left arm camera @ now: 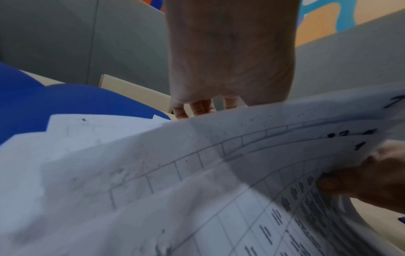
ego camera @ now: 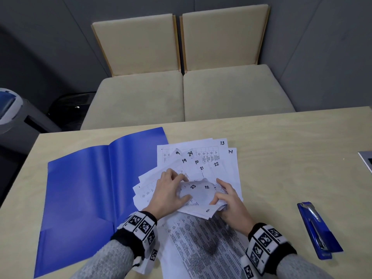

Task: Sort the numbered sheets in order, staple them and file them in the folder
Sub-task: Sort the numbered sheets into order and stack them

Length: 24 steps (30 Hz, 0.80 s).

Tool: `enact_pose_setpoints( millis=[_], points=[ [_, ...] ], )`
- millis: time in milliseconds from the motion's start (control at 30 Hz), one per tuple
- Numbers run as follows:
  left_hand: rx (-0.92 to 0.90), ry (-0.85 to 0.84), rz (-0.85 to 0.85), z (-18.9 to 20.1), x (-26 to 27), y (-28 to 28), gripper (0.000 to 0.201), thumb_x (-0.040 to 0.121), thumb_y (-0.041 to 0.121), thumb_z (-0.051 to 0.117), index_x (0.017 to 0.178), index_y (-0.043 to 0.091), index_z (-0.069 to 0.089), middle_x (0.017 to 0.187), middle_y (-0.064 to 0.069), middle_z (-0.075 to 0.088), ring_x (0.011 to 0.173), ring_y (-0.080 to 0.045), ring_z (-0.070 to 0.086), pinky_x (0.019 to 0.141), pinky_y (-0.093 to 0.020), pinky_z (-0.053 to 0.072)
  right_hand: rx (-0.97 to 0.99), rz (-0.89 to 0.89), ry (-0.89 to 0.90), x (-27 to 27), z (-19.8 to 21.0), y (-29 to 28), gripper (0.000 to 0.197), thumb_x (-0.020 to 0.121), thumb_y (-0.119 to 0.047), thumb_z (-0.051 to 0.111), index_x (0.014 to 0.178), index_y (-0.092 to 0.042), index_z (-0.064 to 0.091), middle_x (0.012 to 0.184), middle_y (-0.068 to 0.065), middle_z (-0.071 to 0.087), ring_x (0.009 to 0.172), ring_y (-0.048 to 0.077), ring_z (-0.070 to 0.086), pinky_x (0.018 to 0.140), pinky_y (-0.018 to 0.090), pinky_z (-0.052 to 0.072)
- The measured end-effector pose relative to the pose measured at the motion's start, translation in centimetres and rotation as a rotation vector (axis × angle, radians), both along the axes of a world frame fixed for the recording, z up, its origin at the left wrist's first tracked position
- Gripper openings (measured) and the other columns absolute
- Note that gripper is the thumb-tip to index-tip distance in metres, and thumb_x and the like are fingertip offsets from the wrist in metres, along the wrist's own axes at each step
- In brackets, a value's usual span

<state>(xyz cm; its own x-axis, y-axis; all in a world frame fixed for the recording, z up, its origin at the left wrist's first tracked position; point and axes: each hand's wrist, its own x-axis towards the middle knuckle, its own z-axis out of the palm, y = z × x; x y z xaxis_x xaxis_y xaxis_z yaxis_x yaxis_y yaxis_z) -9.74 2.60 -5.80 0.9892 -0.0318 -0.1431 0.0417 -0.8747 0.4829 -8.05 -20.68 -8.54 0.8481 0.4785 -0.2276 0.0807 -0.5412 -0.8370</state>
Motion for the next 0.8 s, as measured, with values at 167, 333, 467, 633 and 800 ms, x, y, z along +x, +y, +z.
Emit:
enact_pose_setpoints(
  millis=[167, 333, 467, 633, 800],
  points=[
    [0.032, -0.013, -0.109, 0.1, -0.7, 0.5, 0.050, 0.085, 0.048, 0.057, 0.132, 0.032, 0.050, 0.130, 0.004, 0.048, 0.116, -0.016, 0.049, 0.100, -0.034, 0.038, 0.007, 0.003, 0.021, 0.0, 0.3, 0.1, 0.019, 0.072, 0.003, 0.069, 0.076, -0.016, 0.066, 0.151, -0.001, 0.025, 0.140, 0.016, 0.026, 0.102, 0.022, 0.029],
    [0.095, 0.017, -0.178, -0.1, -1.3, 0.6, 0.061, 0.090, 0.051, 0.049, 0.147, 0.037, 0.028, 0.158, -0.005, 0.017, 0.135, -0.019, 0.039, 0.104, -0.033, 0.036, 0.020, -0.002, 0.036, 0.0, 0.4, 0.2, 0.016, 0.074, -0.003, 0.070, 0.074, -0.019, 0.065, 0.151, 0.001, 0.026, 0.140, 0.019, 0.028, 0.109, 0.035, 0.029],
    [0.149, 0.044, -0.219, -0.2, -1.0, 0.6, 0.066, 0.091, 0.053, 0.047, 0.148, 0.042, 0.017, 0.160, -0.008, 0.004, 0.128, -0.023, 0.047, 0.100, -0.032, 0.040, 0.025, -0.002, 0.030, -0.1, 0.2, 0.3, 0.022, 0.076, -0.005, 0.070, 0.071, -0.025, 0.063, 0.150, 0.000, 0.028, 0.139, 0.019, 0.029, 0.109, 0.037, 0.030],
    [0.198, 0.097, -0.244, -0.1, -0.5, 0.7, 0.069, 0.091, 0.054, 0.046, 0.147, 0.047, 0.007, 0.160, -0.006, -0.007, 0.118, -0.027, 0.053, 0.095, -0.033, 0.044, 0.024, -0.007, 0.033, -0.1, 0.0, 0.3, 0.021, 0.077, -0.002, 0.068, 0.074, -0.023, 0.065, 0.148, -0.003, 0.029, 0.139, 0.018, 0.029, 0.108, 0.037, 0.030],
    [0.179, 0.105, -0.273, 0.1, -0.5, 0.9, 0.064, 0.091, 0.053, 0.048, 0.147, 0.044, 0.019, 0.160, -0.008, -0.004, 0.126, -0.022, 0.045, 0.104, -0.032, 0.035, 0.002, -0.009, 0.031, -0.1, 0.2, 0.3, 0.018, 0.076, 0.001, 0.066, 0.076, -0.018, 0.066, 0.148, -0.003, 0.029, 0.139, 0.017, 0.028, 0.102, 0.028, 0.029]
  ],
)
